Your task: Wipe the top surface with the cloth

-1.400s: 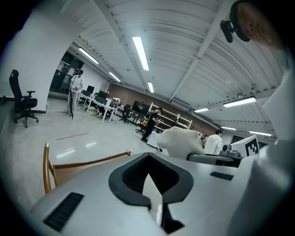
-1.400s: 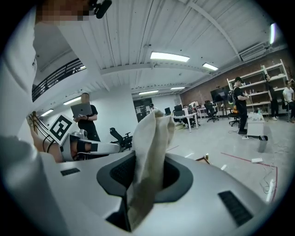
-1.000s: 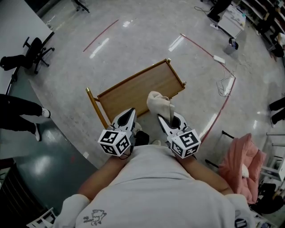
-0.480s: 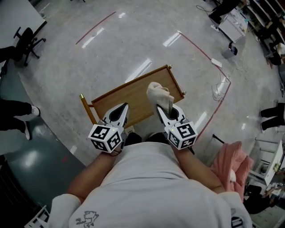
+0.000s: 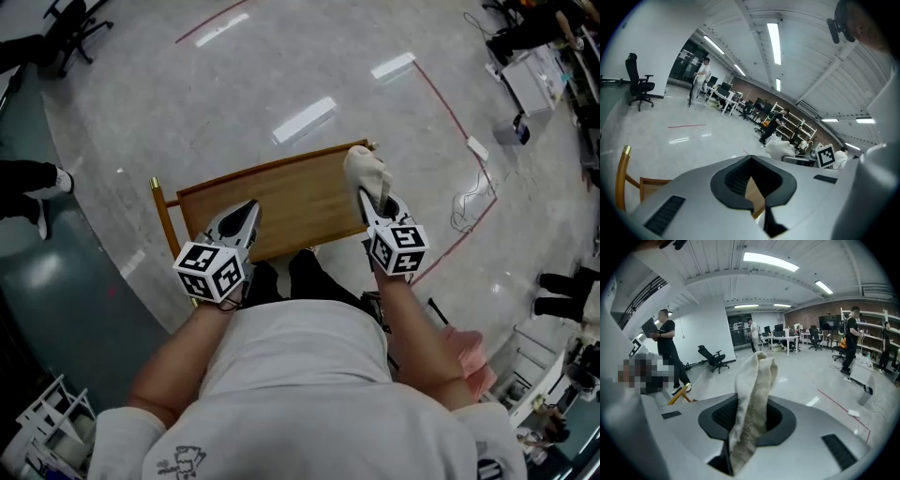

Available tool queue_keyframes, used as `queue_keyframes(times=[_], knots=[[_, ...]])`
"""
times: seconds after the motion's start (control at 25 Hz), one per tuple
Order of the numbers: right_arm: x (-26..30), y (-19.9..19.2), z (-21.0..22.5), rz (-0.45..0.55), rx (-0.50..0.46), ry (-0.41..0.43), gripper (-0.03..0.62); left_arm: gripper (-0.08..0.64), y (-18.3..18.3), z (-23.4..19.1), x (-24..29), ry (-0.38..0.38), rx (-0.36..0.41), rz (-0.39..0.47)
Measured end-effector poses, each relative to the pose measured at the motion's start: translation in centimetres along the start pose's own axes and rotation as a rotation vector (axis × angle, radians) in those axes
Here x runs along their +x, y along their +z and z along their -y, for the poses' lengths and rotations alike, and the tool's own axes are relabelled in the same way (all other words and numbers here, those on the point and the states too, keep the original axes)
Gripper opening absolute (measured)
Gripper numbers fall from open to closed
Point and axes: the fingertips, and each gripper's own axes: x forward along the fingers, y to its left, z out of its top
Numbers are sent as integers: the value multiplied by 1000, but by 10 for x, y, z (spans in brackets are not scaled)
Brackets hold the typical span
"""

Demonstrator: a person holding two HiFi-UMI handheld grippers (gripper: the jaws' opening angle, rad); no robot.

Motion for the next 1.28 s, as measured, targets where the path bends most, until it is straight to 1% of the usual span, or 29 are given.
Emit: queue_keyframes(times=[0.08,0.2,0.36,0.48,0.64,0.76,0.92,1.04,1.16,1.28], knots=[[18,-6,25,-32,-6,14,97,6,-1,2,15,32,-2,-2],[45,-27,55,-89,-20,40,97,6,-16,-2,36,88,-28,-16],[92,-54,90,-165,-24,51,97,6,-43,-26,72,139,-47,-63],[115,-76,106,-223,-42,43,97,6,-58,-38,81,185,-38,-80],[143,-102,117,-302,-64,36,97,6,-68,-56,88,229,-74,-82],[165,-123,126,-353,-74,12,97,6,-76,-74,90,253,-110,-91],[181,-150,140,-414,-52,-24,97,6,-94,-91,78,297,-173,-105],[184,-159,144,-434,-34,-26,97,6,-100,-96,71,306,-192,-97],[188,-164,132,-443,-48,-11,97,6,-106,-104,56,317,-202,-97],[196,-167,105,-454,-64,20,97,6,-114,-116,39,331,-215,-102]])
